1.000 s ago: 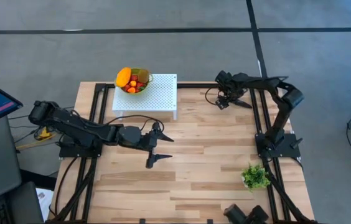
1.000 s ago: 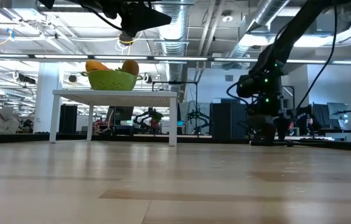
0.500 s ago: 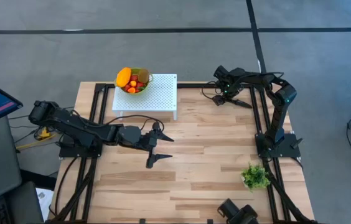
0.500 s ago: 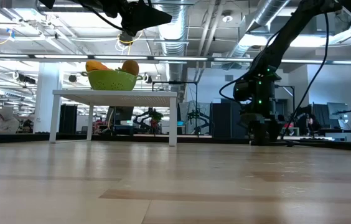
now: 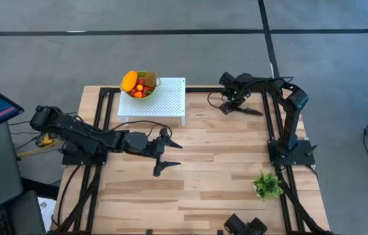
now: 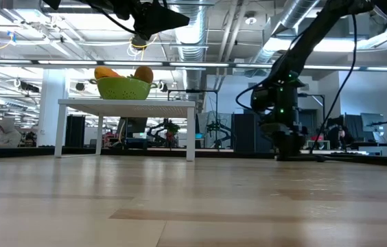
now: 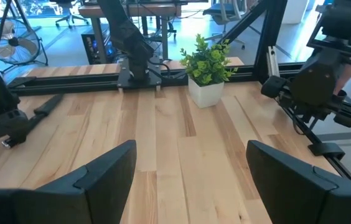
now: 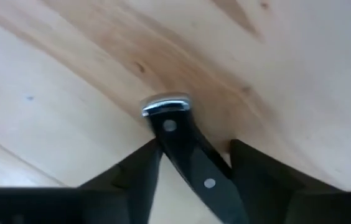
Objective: Pick & Place Fruit
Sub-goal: Put the knife on the shelf
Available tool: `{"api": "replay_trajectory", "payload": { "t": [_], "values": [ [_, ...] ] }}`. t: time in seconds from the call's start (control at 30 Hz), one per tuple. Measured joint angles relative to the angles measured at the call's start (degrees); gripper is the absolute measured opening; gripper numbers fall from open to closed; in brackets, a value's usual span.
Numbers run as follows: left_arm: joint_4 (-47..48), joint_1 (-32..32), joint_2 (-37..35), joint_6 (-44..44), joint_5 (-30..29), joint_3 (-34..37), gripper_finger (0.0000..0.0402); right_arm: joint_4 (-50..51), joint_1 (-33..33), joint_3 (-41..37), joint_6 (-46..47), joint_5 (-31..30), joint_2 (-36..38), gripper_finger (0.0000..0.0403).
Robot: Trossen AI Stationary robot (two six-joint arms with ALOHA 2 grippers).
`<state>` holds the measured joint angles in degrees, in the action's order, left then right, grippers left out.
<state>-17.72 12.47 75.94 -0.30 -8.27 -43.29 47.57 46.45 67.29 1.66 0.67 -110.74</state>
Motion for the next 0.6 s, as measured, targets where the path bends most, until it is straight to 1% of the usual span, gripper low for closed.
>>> {"api": "replay_trajectory", "payload": {
  "t": [0.2,0.3,0.4,0.6],
  "values": [
    [0.0,0.0,0.0,0.0,0.0,0.0,0.0296,-0.1,-0.5,-0.1,0.6,-1.0,0.0,0.0107],
    [0.0,0.0,0.0,0.0,0.0,0.0,0.0296,-0.2,-0.5,-0.1,0.5,-1.0,0.0,0.0082],
    [0.0,0.0,0.0,0.0,0.0,0.0,0.0296,-0.2,-1.0,-0.1,-0.4,-1.3,0.0,0.0077],
    [0.1,0.0,0.0,0.0,0.0,0.0,0.0296,0.1,-2.9,0.3,-2.6,-2.6,-0.1,0.0096]
  ]
}}
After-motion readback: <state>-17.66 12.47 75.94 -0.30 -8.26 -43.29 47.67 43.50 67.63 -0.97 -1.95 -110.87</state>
